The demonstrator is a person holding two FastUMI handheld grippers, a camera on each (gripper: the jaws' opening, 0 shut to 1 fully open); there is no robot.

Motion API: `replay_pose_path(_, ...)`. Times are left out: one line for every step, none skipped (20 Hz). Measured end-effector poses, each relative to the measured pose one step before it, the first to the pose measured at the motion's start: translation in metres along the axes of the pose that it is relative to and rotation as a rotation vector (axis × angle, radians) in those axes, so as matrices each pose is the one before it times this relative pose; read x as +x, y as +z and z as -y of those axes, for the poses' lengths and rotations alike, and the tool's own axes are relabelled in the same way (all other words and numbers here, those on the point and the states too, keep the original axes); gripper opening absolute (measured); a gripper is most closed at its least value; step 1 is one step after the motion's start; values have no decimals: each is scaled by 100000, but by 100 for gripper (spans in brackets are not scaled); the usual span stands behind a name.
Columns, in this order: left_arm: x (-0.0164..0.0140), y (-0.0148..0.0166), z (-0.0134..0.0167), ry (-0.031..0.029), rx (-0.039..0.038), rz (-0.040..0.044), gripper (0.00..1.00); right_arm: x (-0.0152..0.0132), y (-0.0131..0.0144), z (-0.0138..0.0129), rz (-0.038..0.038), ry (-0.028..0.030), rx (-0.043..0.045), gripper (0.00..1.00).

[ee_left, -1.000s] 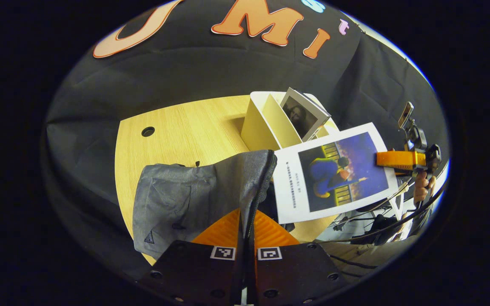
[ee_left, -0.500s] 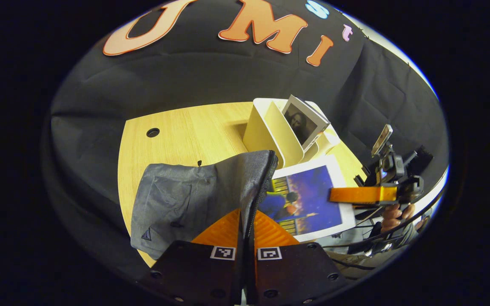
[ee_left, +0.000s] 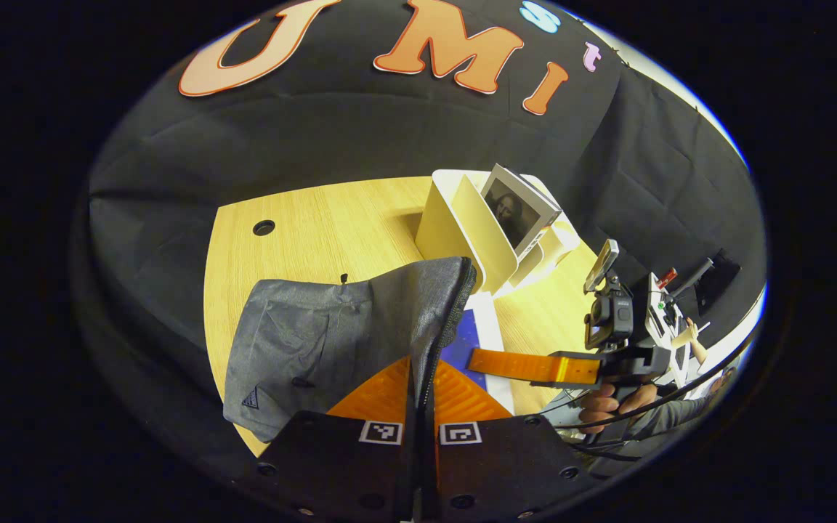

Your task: Open the schoolbag, grab two books from the bookshelf and put them into the schoolbag.

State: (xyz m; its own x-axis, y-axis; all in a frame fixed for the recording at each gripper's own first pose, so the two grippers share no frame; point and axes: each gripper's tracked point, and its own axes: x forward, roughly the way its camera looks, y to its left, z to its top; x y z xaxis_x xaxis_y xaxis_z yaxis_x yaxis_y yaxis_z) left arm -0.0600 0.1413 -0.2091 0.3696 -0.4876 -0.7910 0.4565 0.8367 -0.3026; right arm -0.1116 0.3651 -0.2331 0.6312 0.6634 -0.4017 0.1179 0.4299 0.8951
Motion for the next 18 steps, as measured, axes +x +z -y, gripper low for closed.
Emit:
replay_pose_path(-35,101,-12,-62,-35,185,7,740,-45,-57,-175,358,278,26)
replay_pose_path(-24,-72,23,-83,134,-38,5,540,-70,-7,-25,419,385,26)
replay_pose_path(-31,124,0,115,394,273,5,617,-4,4,-348,211,534,26)
replay_pose_path(16,-47,-121,256,76,15,5,504,-140,-6,-472,-48,543,26)
replay_pose_path(73,44,-73,281,102,234,5,528,-162,73,-1279,-246,570,26)
replay_pose_path(-4,-25,-13,273,-600,194,5,412,-441,4,-3035,-848,824,26)
replay_pose_path(-27,56,117,218,-789,1,5,543,-426,195,-2823,-1078,450,28)
replay_pose_path(-34,10,38,473,-547,171,5,432,-464,309,-2513,-1870,-489,30)
replay_pose_path(53,41,55,644,-266,-72,5,400,-716,839,-4201,-4022,-1678,34)
replay_pose_path(-48,-22,-296,1406,110,387,5,413,-1285,659,-5804,-3819,-1503,37)
replay_pose_path(105,60,-126,1264,-246,317,5,168,-982,782,-5656,-4395,-1643,45)
replay_pose_path(59,24,-126,1464,-503,452,5,-359,-533,459,-3439,-3084,-3082,48)
replay_pose_path(63,97,-42,1342,-633,489,5,-429,-128,636,-2277,-2979,-4472,52)
replay_pose_path(90,1,-19,1000,-794,431,5,-294,244,426,-1073,-3235,-6373,53)
replay_pose_path(85,96,68,620,-1019,237,5,-184,229,404,-864,-3124,-5792,56)
replay_pose_path(29,-62,8,763,-1060,53,5,-551,11,333,-451,-2966,-4313,57)
replay_pose_path(11,66,13,936,-968,270,5,-604,189,243,-497,-1107,-2896,61)
replay_pose_path(25,-118,28,831,-872,-264,5,-1094,547,31,-1,211,-1737,62)
